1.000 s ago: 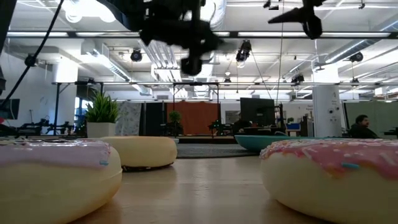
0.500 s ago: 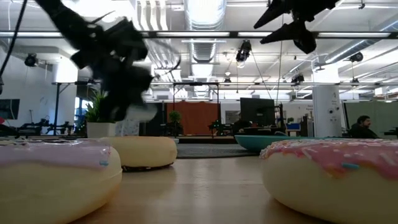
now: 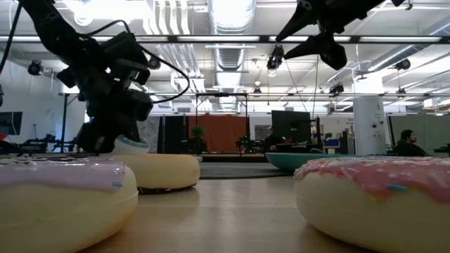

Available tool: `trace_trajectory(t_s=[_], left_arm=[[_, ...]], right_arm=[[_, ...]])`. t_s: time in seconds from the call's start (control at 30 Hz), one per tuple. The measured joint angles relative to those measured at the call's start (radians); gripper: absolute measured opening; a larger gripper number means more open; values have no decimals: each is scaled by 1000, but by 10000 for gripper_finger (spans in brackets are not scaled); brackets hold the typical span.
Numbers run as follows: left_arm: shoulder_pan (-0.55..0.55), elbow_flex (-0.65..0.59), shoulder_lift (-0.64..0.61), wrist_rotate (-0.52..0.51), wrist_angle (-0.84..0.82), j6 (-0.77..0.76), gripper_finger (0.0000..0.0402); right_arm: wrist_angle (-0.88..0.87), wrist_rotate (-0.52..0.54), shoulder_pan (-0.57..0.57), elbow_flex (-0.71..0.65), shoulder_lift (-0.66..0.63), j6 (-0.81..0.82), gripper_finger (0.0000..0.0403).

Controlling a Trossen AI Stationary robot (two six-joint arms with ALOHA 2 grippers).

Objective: Pick & Place donuts
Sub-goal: Put the bottom right small orange donut on the light blue plate, then put the top small orange donut on the light blue plate

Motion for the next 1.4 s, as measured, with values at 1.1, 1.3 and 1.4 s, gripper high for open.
trace_trajectory(t_s=[1.1,1.3,1.4], left_arm=[[-326,317,-105,-537,-710,395,108],[-669,267,-159,-716,-760,339,108],[-800,248,-143,-730,-764,234,108]], right_arm=[[23,16,-1,0,-4,-68,169],[-3,16,-1,0,-4,-100,169],[-5,15,-1,0,2,-134,169]])
